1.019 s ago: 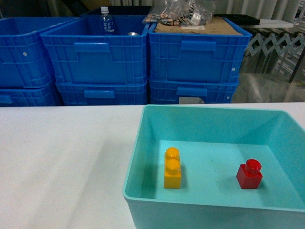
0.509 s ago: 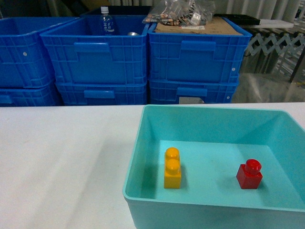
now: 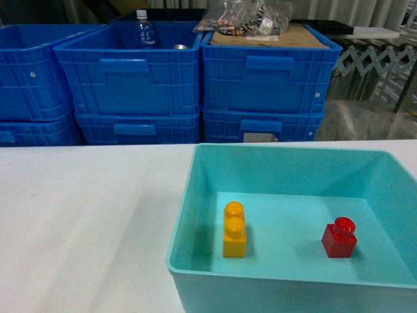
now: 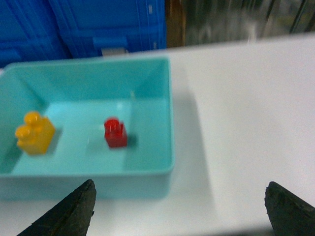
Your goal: Pick red block from blue box to shelf
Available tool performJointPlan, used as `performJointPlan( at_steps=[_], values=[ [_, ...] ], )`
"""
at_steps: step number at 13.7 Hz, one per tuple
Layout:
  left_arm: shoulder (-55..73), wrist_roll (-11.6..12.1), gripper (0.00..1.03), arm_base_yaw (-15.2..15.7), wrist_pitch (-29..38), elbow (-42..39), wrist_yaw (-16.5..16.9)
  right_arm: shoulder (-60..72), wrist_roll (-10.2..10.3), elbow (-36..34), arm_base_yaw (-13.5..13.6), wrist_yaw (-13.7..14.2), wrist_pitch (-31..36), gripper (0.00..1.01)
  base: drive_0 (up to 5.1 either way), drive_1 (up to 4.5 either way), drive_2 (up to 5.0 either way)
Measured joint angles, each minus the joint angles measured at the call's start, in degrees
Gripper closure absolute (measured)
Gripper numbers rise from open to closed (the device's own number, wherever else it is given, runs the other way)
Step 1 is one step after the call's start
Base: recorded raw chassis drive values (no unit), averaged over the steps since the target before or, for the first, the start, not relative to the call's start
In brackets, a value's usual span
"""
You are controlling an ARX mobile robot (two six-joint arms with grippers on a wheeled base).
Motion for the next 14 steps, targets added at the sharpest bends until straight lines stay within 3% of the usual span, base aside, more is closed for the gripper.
performJointPlan(
  at_steps=[1, 3, 4, 6, 7, 8, 10, 12, 13, 14],
  values=[
    [0.0, 0.0, 0.05, 0.0, 0.02, 0.0, -0.04, 10.86, 6.86, 5.38, -5.16, -6.49, -1.73, 0.03, 0.0, 0.0, 0.0],
    [0.0, 0.0, 0.05, 0.0, 0.04, 0.0, -0.02, 19.61, 9.92, 11.21, -4.28, -7.72, 2.69, 0.03, 0.0, 0.0, 0.0],
    [0.0, 0.0, 0.05, 0.0, 0.04, 0.0, -0.02, 27.56, 10.47, 17.07, -0.98, -7.1, 6.95, 0.03, 0.0, 0.0, 0.0],
    [0.0, 0.0, 0.05, 0.0, 0.04, 0.0, -0.04, 41.31, 10.84, 28.44, 5.38, -4.57, 8.46, 0.03, 0.0, 0.0, 0.0],
    [0.0, 0.0, 0.05, 0.0, 0.07, 0.0, -0.04, 47.91, 11.08, 33.05, 8.52, -4.7, 8.37, 0.03, 0.0, 0.0, 0.0],
    [0.0, 0.0, 0.05, 0.0, 0.04, 0.0, -0.02, 54.03, 10.4, 33.75, 12.31, -3.43, 11.98, 0.03, 0.0, 0.0, 0.0],
    [0.0, 0.0, 0.05, 0.0, 0.04, 0.0, -0.04, 58.95, 8.22, 32.46, 15.15, 0.0, 16.63, 0.03, 0.0, 0.0, 0.0],
    [0.0, 0.0, 0.05, 0.0, 0.04, 0.0, -0.02, 65.66, 4.72, 30.27, 18.78, 3.96, 23.78, 0.03, 0.0, 0.0, 0.0],
    [0.0, 0.0, 0.05, 0.0, 0.04, 0.0, -0.02, 72.89, 2.19, 30.1, 20.31, 6.75, 30.47, 0.03, 0.0, 0.0, 0.0],
    [0.0, 0.0, 0.05, 0.0, 0.04, 0.0, -0.02, 86.4, 1.09, 32.06, 17.0, 7.45, 36.41, 0.03, 0.0, 0.0, 0.0]
  ],
)
